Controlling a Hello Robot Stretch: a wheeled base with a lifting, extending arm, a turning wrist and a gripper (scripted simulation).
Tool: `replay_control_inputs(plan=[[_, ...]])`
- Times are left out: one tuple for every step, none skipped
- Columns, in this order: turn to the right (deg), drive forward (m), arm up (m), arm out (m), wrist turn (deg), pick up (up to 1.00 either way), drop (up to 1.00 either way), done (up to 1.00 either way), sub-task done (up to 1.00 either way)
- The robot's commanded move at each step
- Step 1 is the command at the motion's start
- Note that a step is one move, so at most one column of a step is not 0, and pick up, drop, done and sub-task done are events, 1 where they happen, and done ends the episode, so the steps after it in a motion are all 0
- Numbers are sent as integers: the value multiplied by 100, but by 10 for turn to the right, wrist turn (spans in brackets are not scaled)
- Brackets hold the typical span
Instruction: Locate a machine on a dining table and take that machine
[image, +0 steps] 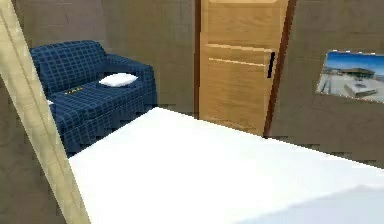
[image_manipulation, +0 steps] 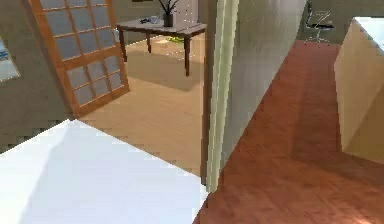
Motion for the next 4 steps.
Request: replay_control_inputs(plan=[[-60,0,0,0,0,0,0,0,0],[0,65,0,0,0,0,0,0,0],[-90,0,0,0,0,0,0,0,0],[0,40,0,0,0,0,0,0,0]])
